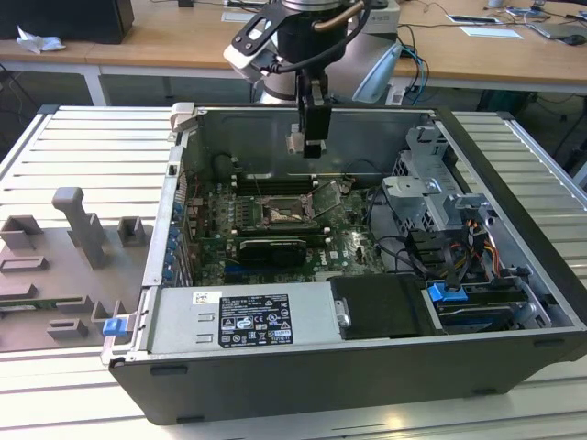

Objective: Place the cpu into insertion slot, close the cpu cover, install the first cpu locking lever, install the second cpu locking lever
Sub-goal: 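Place the cpu into insertion slot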

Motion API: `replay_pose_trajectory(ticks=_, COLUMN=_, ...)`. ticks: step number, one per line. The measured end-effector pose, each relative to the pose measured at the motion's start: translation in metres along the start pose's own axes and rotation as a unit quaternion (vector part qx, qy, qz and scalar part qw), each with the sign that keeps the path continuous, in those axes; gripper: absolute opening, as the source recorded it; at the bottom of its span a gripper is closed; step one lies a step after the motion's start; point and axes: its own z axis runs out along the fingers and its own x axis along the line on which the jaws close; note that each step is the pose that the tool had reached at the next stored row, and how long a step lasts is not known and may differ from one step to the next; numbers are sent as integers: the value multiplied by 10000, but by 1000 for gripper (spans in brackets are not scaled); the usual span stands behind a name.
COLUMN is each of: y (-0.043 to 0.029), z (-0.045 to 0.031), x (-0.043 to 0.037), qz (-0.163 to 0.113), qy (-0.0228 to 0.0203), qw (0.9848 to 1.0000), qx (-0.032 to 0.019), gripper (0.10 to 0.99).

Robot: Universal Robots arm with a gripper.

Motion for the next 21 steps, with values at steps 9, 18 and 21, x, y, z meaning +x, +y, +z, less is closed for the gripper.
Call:
replay_pose_trajectory(ticks=9, y=-1, z=8, x=0, qz=442, qy=-39, qw=9990, qx=-8, gripper=541)
replay_pose_trajectory(ticks=18, y=-1, z=13, x=0, qz=819, qy=-72, qw=9966, qx=-15, gripper=541)
replay_pose_trajectory(ticks=21, y=-1, z=15, x=0, qz=955, qy=-84, qw=9954, qx=-18, gripper=541)
